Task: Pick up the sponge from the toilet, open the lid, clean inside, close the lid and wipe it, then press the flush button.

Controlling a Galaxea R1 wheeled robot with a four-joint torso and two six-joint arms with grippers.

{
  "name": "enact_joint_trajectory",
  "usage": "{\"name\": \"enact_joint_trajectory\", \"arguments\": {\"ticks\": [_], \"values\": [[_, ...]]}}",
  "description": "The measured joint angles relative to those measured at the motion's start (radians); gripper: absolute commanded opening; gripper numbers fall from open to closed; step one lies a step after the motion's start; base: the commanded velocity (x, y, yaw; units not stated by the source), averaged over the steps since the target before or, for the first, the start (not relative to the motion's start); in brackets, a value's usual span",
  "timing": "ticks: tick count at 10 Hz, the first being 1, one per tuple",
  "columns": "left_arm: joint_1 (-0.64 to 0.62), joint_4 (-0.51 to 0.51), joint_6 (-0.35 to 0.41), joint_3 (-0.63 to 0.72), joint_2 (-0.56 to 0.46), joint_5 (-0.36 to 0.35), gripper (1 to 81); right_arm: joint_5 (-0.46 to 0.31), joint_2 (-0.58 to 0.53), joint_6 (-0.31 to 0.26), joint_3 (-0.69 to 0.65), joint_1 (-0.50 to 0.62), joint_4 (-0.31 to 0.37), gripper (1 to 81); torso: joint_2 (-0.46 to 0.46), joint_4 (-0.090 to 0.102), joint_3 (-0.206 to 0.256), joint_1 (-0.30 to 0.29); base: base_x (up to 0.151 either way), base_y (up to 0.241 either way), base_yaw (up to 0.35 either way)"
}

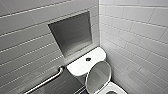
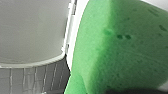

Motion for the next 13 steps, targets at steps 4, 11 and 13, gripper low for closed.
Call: {"name": "enact_joint_trajectory", "arguments": {"ticks": [4, 11, 13], "values": [[0.0, 0.0, 0.0, 0.0, -0.01, 0.002, 81.1, -0.141, 0.223, 0.0, -0.211, 0.103, 0.002, 1.0, 0.0, 0.0, 0.0, 0.0, 0.0, 0.0, 0.0], [0.0, -0.001, -0.001, 0.0, -0.016, 0.003, 81.1, -0.335, 0.597, 0.002, -0.777, 0.201, 0.0, 1.0, 0.0, 0.0, 0.0, 0.0, 0.0, 0.0, 0.0], [0.0, -0.001, 0.0, 0.0, -0.017, 0.003, 81.1, -0.352, 0.668, 0.004, -0.879, 0.206, 0.0, 1.0, 0.0, 0.0, 0.0, 0.0, 0.0, 0.0, 0.0]]}}
